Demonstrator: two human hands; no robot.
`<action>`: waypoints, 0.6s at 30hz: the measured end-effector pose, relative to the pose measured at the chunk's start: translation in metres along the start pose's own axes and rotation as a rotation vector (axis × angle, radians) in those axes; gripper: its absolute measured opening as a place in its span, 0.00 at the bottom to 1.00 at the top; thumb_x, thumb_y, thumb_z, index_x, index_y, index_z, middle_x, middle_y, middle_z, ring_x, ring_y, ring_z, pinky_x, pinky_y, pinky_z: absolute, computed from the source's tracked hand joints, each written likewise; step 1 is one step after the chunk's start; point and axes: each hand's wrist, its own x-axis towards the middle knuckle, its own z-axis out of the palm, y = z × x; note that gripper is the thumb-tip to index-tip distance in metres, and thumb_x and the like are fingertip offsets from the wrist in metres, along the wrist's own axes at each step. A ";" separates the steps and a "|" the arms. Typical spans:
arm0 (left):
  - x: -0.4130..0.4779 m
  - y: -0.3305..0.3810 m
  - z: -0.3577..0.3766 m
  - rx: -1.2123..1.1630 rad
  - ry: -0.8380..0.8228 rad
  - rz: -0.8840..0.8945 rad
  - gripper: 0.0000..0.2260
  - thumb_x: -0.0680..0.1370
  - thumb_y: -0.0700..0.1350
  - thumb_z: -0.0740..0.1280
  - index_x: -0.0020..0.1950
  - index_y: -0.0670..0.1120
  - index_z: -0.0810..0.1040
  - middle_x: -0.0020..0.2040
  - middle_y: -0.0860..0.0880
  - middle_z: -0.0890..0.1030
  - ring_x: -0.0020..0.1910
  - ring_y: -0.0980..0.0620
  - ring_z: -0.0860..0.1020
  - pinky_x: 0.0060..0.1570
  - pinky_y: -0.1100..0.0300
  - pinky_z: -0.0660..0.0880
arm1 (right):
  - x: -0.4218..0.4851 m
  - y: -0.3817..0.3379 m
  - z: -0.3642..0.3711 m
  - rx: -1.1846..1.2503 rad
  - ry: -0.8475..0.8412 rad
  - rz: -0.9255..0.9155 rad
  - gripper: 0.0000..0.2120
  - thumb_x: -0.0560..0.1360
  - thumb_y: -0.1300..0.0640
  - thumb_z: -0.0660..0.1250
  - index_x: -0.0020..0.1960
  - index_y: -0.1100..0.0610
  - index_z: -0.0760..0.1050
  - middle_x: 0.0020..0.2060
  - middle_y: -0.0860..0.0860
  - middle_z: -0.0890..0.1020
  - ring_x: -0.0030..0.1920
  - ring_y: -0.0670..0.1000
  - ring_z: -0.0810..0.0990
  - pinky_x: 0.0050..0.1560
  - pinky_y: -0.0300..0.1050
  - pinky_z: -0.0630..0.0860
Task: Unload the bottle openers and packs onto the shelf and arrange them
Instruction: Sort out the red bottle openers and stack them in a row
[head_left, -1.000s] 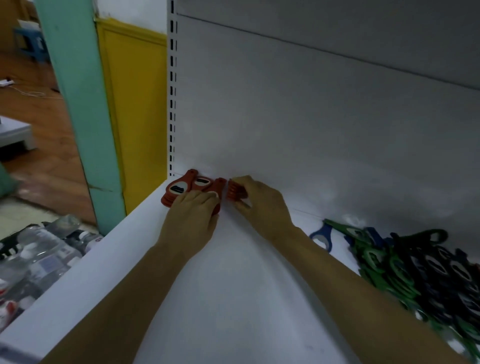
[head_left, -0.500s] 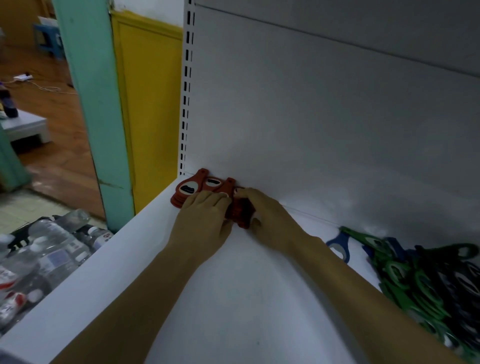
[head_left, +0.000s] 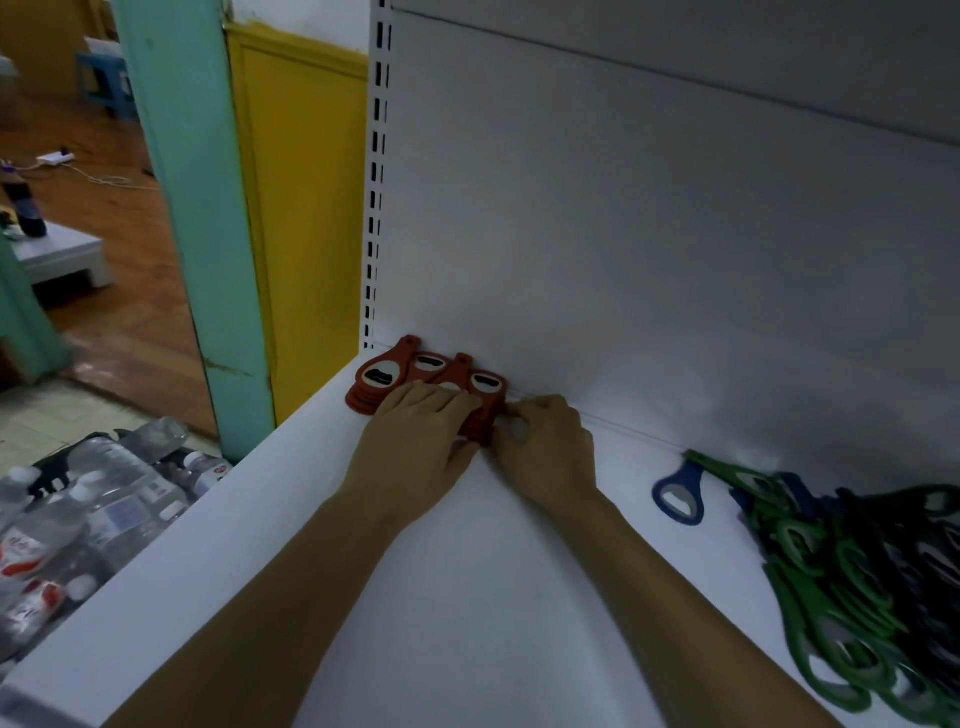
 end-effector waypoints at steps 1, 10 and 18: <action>0.000 0.000 0.000 0.000 0.002 0.003 0.17 0.70 0.43 0.74 0.58 0.41 0.79 0.52 0.42 0.82 0.52 0.42 0.80 0.58 0.48 0.72 | -0.001 0.000 0.000 0.000 -0.009 0.000 0.11 0.75 0.51 0.62 0.49 0.51 0.81 0.51 0.53 0.79 0.56 0.54 0.73 0.46 0.42 0.66; 0.000 0.000 -0.001 0.016 -0.011 -0.035 0.17 0.71 0.44 0.73 0.59 0.41 0.78 0.53 0.42 0.81 0.54 0.41 0.78 0.59 0.48 0.71 | -0.007 0.005 -0.004 0.122 -0.065 0.044 0.28 0.69 0.40 0.70 0.64 0.53 0.73 0.63 0.51 0.72 0.64 0.52 0.70 0.58 0.41 0.65; 0.000 0.000 -0.002 -0.002 -0.013 -0.034 0.16 0.71 0.40 0.72 0.57 0.39 0.79 0.52 0.41 0.82 0.52 0.40 0.78 0.57 0.48 0.72 | -0.006 0.002 0.001 0.027 -0.053 0.017 0.31 0.69 0.35 0.66 0.66 0.51 0.71 0.65 0.51 0.71 0.65 0.53 0.69 0.63 0.46 0.64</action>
